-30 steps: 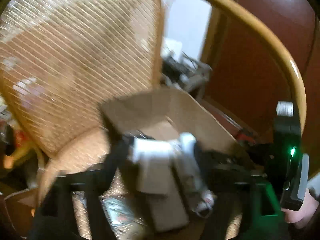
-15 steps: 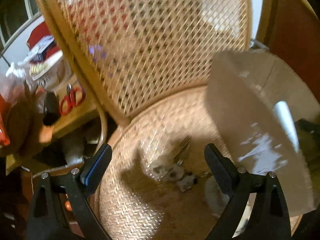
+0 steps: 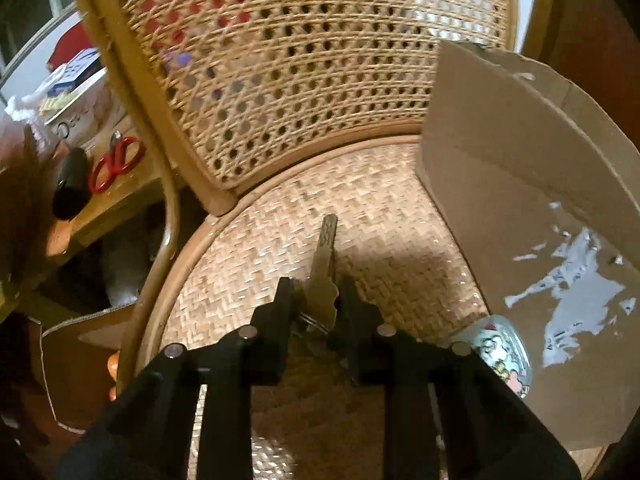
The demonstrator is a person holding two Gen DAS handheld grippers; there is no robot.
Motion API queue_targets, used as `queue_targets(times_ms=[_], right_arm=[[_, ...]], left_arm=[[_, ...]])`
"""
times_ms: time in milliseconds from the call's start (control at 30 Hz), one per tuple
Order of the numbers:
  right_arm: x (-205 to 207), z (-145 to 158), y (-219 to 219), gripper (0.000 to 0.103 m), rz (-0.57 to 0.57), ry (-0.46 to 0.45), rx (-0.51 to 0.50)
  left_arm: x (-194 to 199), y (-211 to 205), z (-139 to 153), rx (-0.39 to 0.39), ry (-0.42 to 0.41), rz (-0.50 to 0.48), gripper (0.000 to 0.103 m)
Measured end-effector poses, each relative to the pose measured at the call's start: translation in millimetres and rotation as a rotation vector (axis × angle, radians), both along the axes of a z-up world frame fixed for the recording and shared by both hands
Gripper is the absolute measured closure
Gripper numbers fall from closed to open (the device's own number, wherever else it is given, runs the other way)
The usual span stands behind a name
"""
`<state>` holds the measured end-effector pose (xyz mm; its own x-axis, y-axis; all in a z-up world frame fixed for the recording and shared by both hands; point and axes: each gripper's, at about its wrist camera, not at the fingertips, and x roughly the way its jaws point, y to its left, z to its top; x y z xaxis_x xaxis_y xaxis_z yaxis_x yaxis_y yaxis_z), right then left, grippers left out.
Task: Organize rigid objects
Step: 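Grasp the metal keys on the seat with the left gripper, then carry the keys into the box and release them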
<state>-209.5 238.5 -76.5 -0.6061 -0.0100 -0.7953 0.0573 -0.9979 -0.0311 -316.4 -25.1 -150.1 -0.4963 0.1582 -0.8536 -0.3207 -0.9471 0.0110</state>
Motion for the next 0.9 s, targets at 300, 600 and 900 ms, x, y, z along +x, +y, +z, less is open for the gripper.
queue_targets(times_ms=[300,600,900], right_arm=[[0.0,-0.1,-0.5,0.098,0.0,-0.001,0.001],[0.0,0.0,-0.5,0.098,-0.001,-0.001,0.001],[0.7,0.3,0.7,0.098,-0.002,-0.001,-0.001]], left_arm=[[11.1,-4.6,46.7,0.122,0.045,-0.024,0.102],[22.9,4.7,91.6,0.176,0.13,-0.075,0.102],[59.2,39.0,168.7,0.288,0.287,-0.187,0.102]])
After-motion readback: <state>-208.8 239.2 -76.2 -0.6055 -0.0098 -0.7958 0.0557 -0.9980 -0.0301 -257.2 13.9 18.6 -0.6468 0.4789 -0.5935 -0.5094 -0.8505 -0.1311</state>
